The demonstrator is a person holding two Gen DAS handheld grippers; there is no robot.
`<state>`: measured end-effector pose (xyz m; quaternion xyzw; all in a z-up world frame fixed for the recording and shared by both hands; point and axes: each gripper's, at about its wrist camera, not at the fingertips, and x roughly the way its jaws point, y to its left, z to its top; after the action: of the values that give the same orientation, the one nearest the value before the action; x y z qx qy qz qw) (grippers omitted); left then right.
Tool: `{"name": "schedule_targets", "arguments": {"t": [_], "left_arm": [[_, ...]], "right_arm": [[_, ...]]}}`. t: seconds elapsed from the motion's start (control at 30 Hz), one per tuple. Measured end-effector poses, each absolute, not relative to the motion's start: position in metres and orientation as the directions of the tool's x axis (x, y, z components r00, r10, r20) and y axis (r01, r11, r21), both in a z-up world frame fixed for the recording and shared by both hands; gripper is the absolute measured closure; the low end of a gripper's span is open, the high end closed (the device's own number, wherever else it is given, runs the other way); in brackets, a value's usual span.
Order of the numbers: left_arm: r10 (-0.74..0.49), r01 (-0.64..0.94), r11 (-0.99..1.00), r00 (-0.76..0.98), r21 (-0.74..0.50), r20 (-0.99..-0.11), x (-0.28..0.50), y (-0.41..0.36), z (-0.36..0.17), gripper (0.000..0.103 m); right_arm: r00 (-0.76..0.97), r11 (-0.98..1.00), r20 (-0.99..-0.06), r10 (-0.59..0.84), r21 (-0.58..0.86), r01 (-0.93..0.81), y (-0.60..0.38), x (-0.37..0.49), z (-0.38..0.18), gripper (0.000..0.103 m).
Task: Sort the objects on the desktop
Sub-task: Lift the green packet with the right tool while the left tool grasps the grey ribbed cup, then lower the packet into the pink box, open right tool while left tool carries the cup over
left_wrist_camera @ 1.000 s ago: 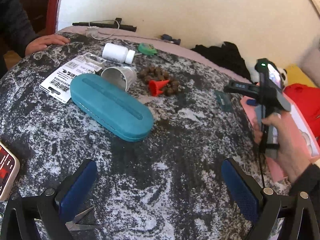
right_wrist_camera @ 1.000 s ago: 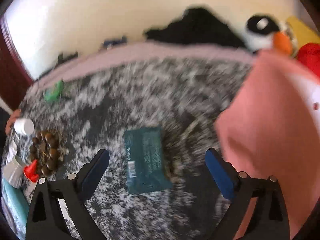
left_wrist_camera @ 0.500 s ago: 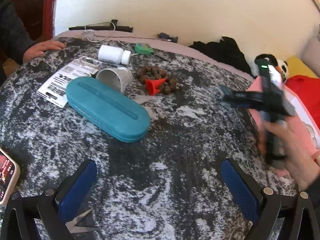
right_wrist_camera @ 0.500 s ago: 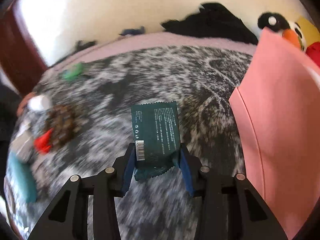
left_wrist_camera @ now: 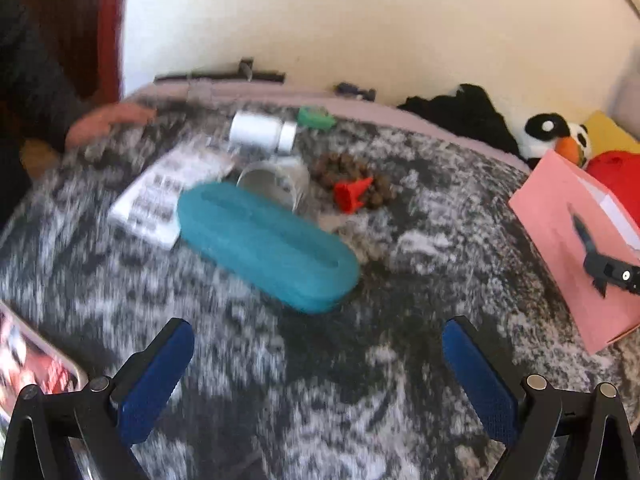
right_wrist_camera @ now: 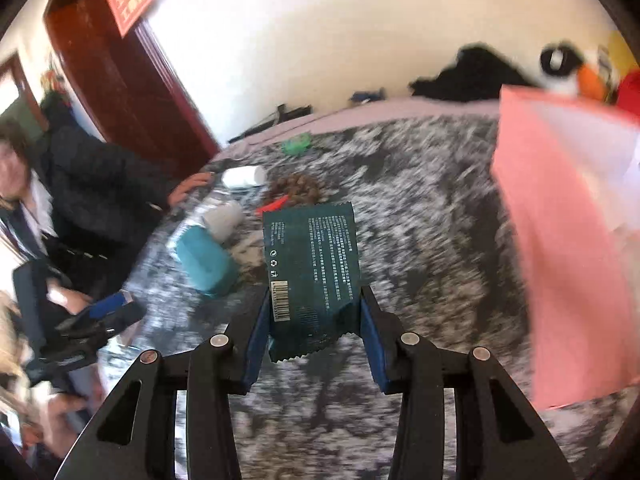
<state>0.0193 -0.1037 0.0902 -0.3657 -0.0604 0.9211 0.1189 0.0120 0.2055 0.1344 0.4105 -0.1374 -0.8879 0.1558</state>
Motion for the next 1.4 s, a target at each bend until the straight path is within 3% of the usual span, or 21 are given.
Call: {"name": "schedule_targets", "arguments": {"t": [0.3, 0.47, 0.5, 0.53, 0.57, 0.6, 0.73, 0.87, 1.03, 1.2, 1.3, 1.37, 1.4], "left_arm": [[0.131, -0.277, -0.957, -0.683, 0.089, -0.718, -0.116, -0.062, 0.091, 0.001], [0.154, -0.308, -0.951, -0.546, 0.027, -0.823, -0.182, -0.058, 0.053, 0.001], [0.145, -0.296, -0.955, -0.511, 0.016, -0.847, -0.190, -0.059, 0.041, 0.005], [0.148, -0.279, -0.960, -0.485, -0.008, -0.862, -0.195, -0.062, 0.030, 0.018], [0.151, -0.262, -0.965, -0.476, -0.024, -0.866, -0.197, -0.066, 0.023, 0.040], [0.153, -0.251, -0.967, -0.464, -0.036, -0.873, -0.197, -0.069, 0.019, 0.049], [0.155, -0.270, -0.963, -0.507, -0.014, -0.848, -0.180, -0.068, 0.031, 0.050], [0.206, -0.329, -0.944, -0.615, 0.011, -0.761, -0.132, -0.042, 0.083, 0.050], [0.331, -0.437, -0.899, -0.692, 0.008, -0.641, -0.060, 0.028, 0.138, 0.050], [0.474, -0.530, -0.845, -0.687, -0.066, -0.550, -0.006, 0.118, 0.169, 0.050], [0.545, -0.591, -0.801, -0.648, -0.102, -0.532, 0.010, 0.181, 0.181, 0.051], [0.555, -0.623, -0.779, -0.636, -0.068, -0.536, 0.015, 0.222, 0.187, 0.065], [0.556, -0.635, -0.770, -0.629, -0.053, -0.544, 0.015, 0.244, 0.187, 0.065]], "right_arm": [[-0.626, -0.911, -0.669, -0.401, 0.362, 0.196, 0.194, 0.020, 0.148, 0.058], [-0.616, -0.917, -0.687, -0.387, 0.360, 0.174, 0.201, 0.019, 0.145, 0.057], [-0.616, -0.917, -0.687, -0.384, 0.360, 0.170, 0.202, 0.020, 0.145, 0.057], [-0.620, -0.917, -0.684, -0.384, 0.361, 0.170, 0.203, 0.021, 0.146, 0.057], [-0.623, -0.916, -0.681, -0.386, 0.362, 0.172, 0.204, 0.020, 0.146, 0.057], [-0.626, -0.916, -0.678, -0.385, 0.360, 0.174, 0.205, 0.021, 0.147, 0.057], [-0.628, -0.920, -0.680, -0.378, 0.353, 0.172, 0.205, 0.023, 0.147, 0.057], [-0.642, -0.917, -0.667, -0.378, 0.367, 0.159, 0.210, 0.024, 0.150, 0.057], [-0.756, -0.931, -0.580, -0.303, 0.350, 0.104, 0.239, 0.043, 0.178, 0.057], [-0.873, -0.953, -0.486, -0.053, 0.286, -0.101, 0.295, 0.075, 0.209, 0.056], [-0.863, -0.941, -0.490, 0.123, 0.219, -0.258, 0.336, 0.084, 0.210, 0.054], [-0.827, -0.915, -0.534, 0.177, 0.220, -0.338, 0.366, 0.080, 0.197, 0.053], [-0.807, -0.902, -0.557, 0.196, 0.222, -0.372, 0.381, 0.078, 0.190, 0.053]]}}
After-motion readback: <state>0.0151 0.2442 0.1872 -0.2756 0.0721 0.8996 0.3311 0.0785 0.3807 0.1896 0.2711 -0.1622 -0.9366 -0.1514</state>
